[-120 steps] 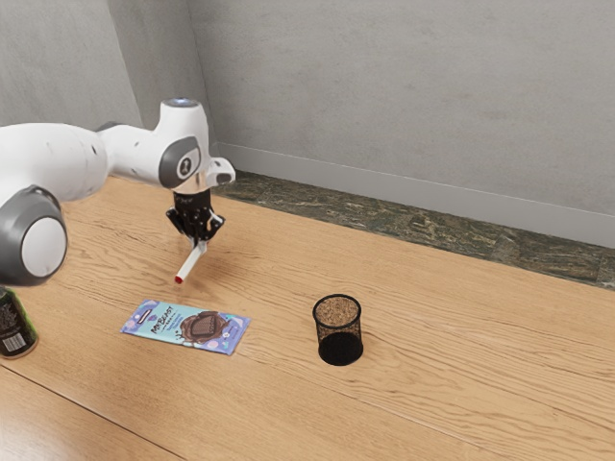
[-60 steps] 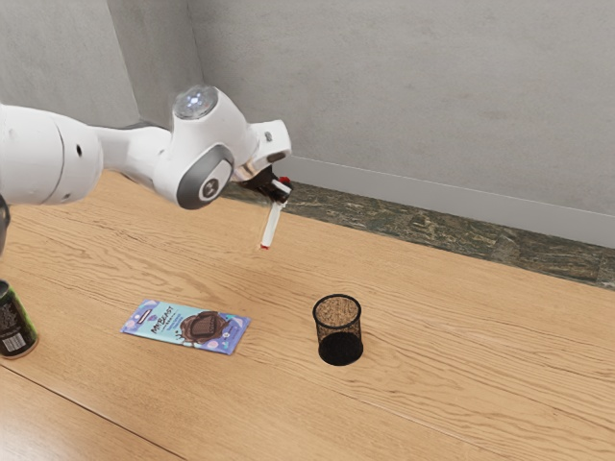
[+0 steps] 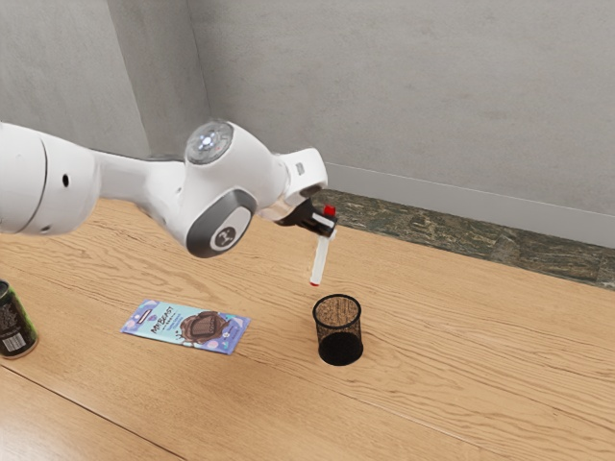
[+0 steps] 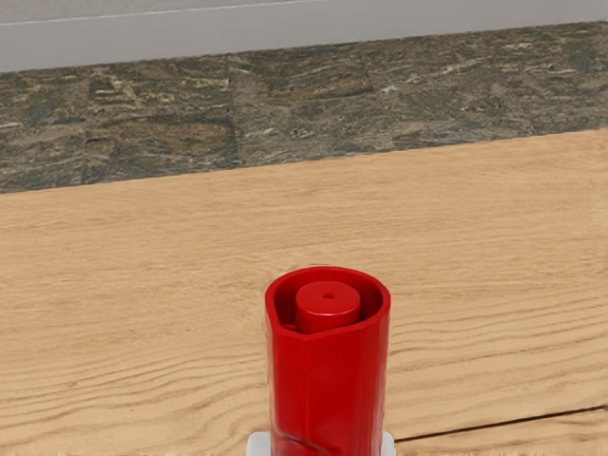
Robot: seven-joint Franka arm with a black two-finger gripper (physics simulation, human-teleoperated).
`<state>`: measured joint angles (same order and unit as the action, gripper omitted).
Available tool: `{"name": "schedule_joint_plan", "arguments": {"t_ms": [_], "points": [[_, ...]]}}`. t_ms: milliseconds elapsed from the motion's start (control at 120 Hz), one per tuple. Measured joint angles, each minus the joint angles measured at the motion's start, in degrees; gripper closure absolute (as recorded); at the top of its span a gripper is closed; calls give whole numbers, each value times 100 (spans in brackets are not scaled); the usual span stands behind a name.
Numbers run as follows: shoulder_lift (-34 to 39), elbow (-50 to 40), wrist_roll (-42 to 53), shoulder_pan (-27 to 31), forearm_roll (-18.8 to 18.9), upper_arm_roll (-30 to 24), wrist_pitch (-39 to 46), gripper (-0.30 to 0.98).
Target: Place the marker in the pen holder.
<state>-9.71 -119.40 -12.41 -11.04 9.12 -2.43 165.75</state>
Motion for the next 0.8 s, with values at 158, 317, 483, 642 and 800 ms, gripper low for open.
{"name": "schedule_joint_plan", "arguments": {"t_ms": [158, 317, 483, 642, 800], "points": [[-149, 8, -284, -152, 21, -116, 48, 79], [-173, 9, -531, -224, 31, -161, 67, 79], [-174, -1, -768, -303, 40, -168, 77, 79], [-162, -29, -946, -310, 37, -168, 69, 77], [-117, -25, -1075, -303, 21, -210, -41, 42]]}}
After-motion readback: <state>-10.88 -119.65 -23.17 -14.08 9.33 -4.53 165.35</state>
